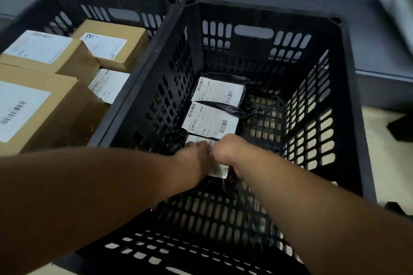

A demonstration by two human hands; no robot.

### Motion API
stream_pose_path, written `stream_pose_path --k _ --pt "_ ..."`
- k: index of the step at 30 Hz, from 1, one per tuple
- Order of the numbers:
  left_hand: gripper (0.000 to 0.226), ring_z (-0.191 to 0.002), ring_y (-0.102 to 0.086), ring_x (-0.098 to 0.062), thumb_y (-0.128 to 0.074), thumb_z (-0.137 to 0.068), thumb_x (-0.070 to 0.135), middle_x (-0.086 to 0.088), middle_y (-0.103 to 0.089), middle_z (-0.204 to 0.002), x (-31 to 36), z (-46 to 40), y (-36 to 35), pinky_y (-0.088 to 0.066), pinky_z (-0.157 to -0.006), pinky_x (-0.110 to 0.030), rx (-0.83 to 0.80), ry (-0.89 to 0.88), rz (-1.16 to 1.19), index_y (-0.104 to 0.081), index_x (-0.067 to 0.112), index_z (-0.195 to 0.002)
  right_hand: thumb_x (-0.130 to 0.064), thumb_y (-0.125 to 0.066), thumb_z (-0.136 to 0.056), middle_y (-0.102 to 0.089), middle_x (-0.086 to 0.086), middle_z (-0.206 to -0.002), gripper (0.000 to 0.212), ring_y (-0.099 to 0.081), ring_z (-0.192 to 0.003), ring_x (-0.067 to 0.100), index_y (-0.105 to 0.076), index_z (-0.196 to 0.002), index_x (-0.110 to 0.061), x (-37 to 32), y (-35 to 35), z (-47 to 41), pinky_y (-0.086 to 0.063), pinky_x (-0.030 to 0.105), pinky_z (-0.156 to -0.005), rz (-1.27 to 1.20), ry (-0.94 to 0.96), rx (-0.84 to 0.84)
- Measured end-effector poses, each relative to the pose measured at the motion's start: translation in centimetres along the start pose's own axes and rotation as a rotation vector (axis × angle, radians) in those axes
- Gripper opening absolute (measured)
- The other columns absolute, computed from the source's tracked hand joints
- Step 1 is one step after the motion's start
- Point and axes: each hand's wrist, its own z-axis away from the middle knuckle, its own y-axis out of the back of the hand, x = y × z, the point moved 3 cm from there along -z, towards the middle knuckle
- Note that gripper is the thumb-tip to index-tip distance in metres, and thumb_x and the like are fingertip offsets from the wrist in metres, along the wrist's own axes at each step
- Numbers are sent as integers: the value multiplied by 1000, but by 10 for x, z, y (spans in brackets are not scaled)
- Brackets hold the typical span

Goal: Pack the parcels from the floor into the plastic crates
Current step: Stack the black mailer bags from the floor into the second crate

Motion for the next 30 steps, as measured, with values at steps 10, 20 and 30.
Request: stream_pose_path --k 10,20,30 --pt "50 -109 -61 -24 -64 -96 43 -10 -63 -132 -4 -8 45 -48 -80 -27 -398 15 220 -62 10 -134 -17 -49 -100 -64 15 -123 26 -62 -112 31 -62 -120 -5 3 131 82 -54 38 -93 40 246 306" --pt "28 -87 -61 -22 -62 -90 49 -2 -63 -90 -47 -3 167 -48 -69 -32 298 236 834 -57 24 -80 -19 -65 -93 -65 21 -121 24 -67 -106 28 -64 -116 -11 79 183 137 -55 53 -96 -497 327 399" --pt "10 -80 -62 -13 -62 -87 33 9 -65 -84 -40 18 281 -51 -73 -32 953 300 1167 -64 26 -94 -19 -64 -92 -68 9 -105 7 -66 -108 29 -63 -99 -21 157 208 181 -57 48 -95 -558 338 514"
